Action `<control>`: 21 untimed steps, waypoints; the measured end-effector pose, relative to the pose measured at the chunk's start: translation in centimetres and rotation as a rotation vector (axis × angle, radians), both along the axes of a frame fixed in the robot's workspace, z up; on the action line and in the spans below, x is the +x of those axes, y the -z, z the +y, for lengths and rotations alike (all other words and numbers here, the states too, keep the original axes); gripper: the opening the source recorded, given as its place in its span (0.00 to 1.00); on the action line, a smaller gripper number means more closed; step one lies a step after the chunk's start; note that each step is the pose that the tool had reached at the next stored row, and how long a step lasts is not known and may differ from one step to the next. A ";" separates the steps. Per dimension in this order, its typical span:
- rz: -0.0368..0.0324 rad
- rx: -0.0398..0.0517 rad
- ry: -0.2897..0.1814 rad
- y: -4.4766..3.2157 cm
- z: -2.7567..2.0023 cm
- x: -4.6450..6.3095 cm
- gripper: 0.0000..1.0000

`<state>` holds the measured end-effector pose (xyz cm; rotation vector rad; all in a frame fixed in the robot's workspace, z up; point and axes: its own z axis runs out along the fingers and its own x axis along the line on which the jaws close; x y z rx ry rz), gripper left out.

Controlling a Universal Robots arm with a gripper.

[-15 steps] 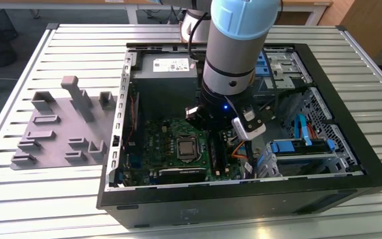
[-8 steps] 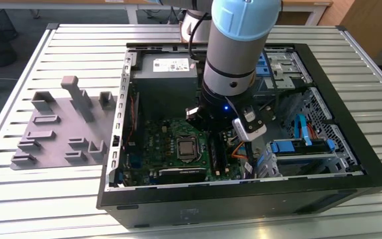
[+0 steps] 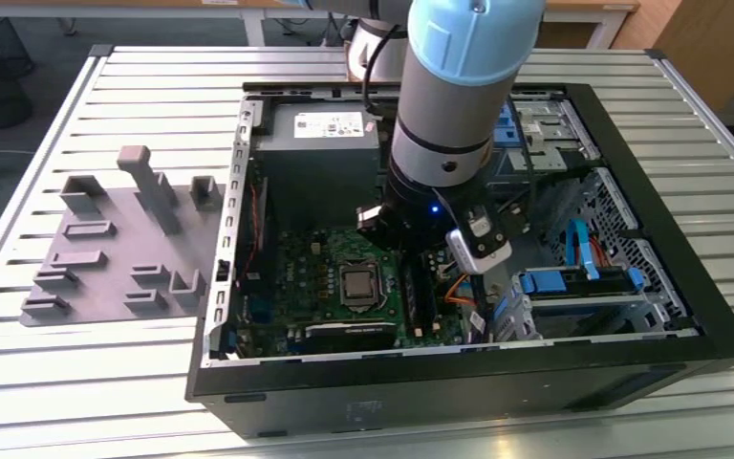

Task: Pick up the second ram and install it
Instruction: 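Insert the second ram into the second slot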

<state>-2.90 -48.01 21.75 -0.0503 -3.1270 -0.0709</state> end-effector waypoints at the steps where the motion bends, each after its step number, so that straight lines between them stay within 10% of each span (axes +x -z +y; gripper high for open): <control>1: 0.0000 0.0000 0.000 0.01 -0.04 0.0 0.14; 5: -0.0001 0.0008 0.002 0.07 -0.16 0.1 0.14; 6: 0.0001 0.0125 0.006 0.58 -0.64 -0.1 0.14; 21: 0.0000 0.0122 0.006 -1.63 -0.59 -0.1 0.14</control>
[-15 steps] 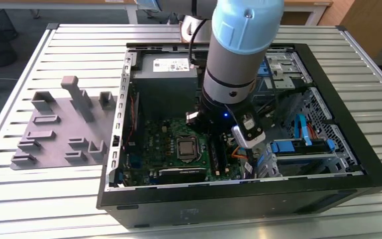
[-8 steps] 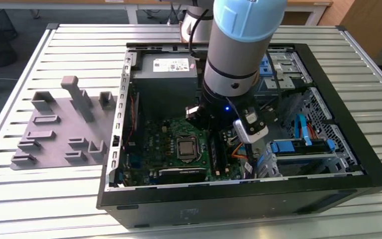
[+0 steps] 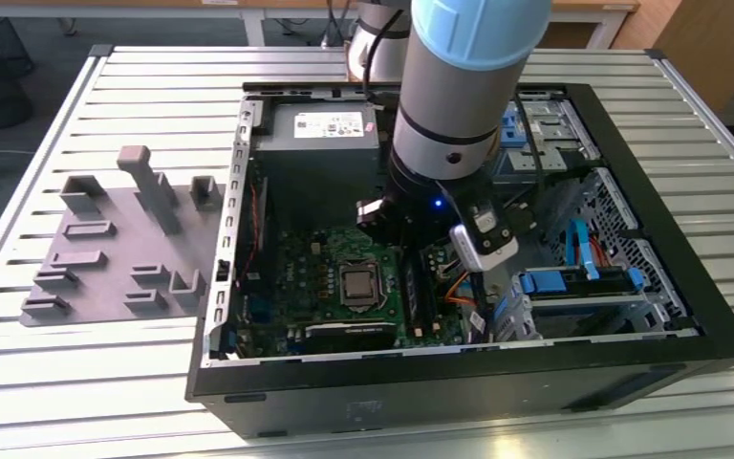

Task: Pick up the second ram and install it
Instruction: 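Insert the second ram into the second slot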

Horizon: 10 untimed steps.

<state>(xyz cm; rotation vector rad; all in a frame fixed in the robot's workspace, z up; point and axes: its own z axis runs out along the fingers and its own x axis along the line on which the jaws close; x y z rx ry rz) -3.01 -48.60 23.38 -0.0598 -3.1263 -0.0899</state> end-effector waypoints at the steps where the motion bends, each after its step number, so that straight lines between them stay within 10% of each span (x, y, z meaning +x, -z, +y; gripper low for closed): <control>1: 0.0000 0.0000 0.000 -0.57 0.00 0.0 0.14; 10: 0.0000 0.0000 0.000 -0.45 0.00 0.0 0.14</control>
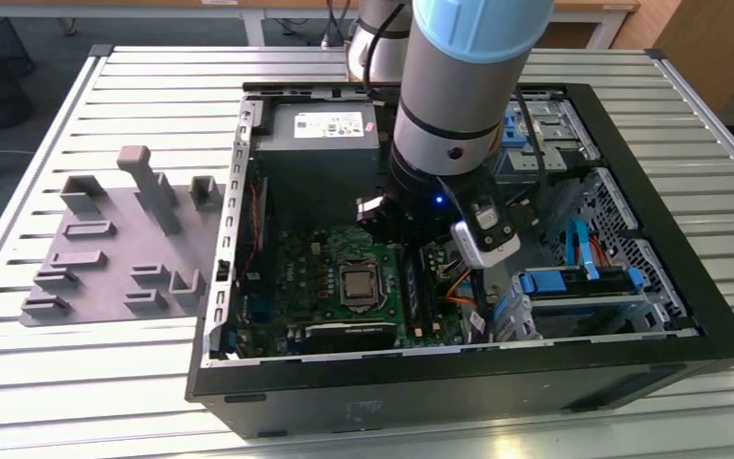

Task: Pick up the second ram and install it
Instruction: 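Insert the second ram into the second slot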

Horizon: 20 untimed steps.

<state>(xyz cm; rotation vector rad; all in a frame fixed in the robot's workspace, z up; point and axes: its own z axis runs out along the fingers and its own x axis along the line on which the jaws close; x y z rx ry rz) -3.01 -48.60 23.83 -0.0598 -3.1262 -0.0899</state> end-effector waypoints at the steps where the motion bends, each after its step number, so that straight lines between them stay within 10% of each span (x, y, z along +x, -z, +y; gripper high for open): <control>1: -0.0001 0.0000 0.000 0.05 0.00 0.0 0.14; 20: 0.0000 -0.0001 0.000 0.11 0.00 0.4 0.14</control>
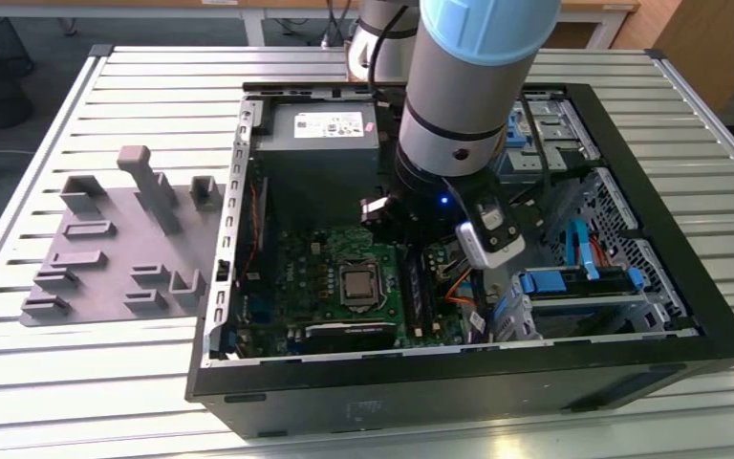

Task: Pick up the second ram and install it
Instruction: 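Insert the second ram into the second slot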

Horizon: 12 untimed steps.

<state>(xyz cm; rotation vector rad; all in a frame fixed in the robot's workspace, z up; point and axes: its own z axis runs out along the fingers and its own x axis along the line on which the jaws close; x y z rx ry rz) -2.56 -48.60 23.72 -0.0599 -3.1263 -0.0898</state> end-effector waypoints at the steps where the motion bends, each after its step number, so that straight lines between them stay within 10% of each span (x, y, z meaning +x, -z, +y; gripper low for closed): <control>1: 0.0000 0.0001 0.000 -0.07 0.00 0.0 0.14; 12: 0.0001 -0.0002 0.000 -0.11 0.00 0.1 0.14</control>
